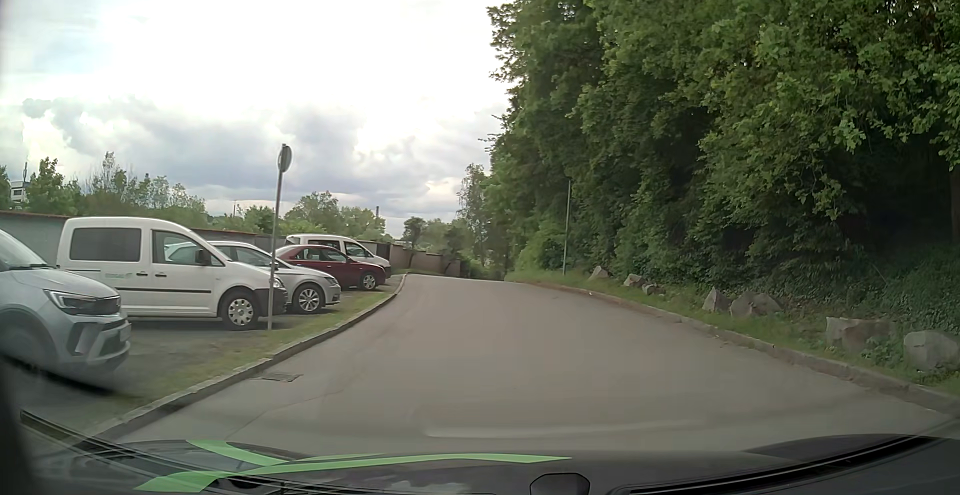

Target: Follow the waypoints while adhering to traffic rules and regulations

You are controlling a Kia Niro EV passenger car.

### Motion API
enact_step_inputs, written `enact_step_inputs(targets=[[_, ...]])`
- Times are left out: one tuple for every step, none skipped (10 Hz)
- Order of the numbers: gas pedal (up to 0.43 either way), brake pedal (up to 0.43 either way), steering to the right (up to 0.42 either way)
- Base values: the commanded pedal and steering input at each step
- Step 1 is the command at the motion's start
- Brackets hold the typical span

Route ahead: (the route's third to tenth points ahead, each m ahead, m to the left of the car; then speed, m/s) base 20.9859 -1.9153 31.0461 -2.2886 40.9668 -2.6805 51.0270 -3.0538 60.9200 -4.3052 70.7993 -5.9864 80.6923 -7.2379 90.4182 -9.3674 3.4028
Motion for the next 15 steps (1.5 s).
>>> enact_step_inputs(targets=[[0.028, 0.000, 0.247], [0.028, 0.000, 0.235], [0.028, 0.000, 0.218], [0.028, 0.000, 0.188], [0.028, 0.000, 0.152], [0.028, 0.000, 0.104], [0.028, 0.000, 0.065], [0.028, 0.000, 0.028], [0.028, 0.000, 0.000], [0.028, 0.000, -0.010], [0.028, 0.000, -0.014], [0.028, 0.000, -0.013], [0.028, 0.000, -0.013], [0.028, 0.000, -0.014], [0.028, 0.000, -0.014]])
